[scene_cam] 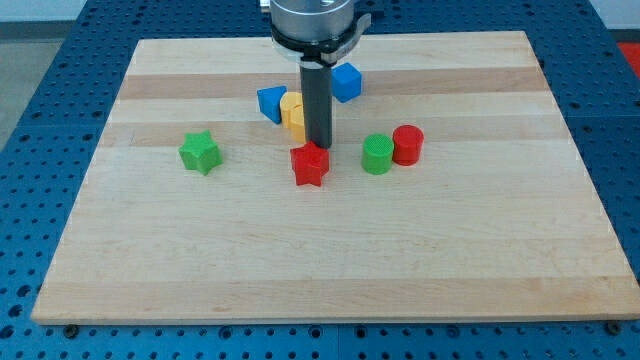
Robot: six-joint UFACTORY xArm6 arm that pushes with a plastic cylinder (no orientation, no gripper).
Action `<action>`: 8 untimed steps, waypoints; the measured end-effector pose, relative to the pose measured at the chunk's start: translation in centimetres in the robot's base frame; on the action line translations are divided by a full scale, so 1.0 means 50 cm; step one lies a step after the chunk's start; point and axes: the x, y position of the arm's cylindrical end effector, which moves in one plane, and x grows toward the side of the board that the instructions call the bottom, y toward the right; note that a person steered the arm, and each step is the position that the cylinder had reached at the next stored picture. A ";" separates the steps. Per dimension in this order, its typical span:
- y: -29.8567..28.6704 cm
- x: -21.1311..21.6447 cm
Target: Slightly move the blue triangle to the right side
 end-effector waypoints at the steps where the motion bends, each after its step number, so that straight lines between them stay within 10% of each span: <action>1: -0.049 -0.001; 8: -0.178 -0.142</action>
